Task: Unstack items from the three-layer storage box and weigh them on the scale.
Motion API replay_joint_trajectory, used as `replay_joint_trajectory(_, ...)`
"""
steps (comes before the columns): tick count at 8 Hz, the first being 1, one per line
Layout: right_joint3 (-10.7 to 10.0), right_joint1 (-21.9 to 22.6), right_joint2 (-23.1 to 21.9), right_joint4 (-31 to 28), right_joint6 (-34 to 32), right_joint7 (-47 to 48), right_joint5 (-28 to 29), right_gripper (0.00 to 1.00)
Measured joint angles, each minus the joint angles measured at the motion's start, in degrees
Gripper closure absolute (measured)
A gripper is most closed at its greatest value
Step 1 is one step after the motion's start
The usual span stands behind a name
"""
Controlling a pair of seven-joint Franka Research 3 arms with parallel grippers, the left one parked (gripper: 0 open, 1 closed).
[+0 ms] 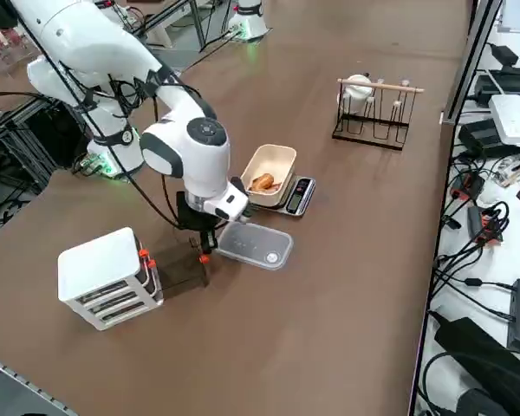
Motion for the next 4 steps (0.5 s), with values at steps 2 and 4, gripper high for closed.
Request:
replay_joint_trajectory(2,0.1,-0.5,0.0,-0.5,0.3,0.0,-0.8,0.98)
replay_joint_trajectory(4,0.0,-2.0,0.0,-0.6,0.1,0.0,-3.9,0.98)
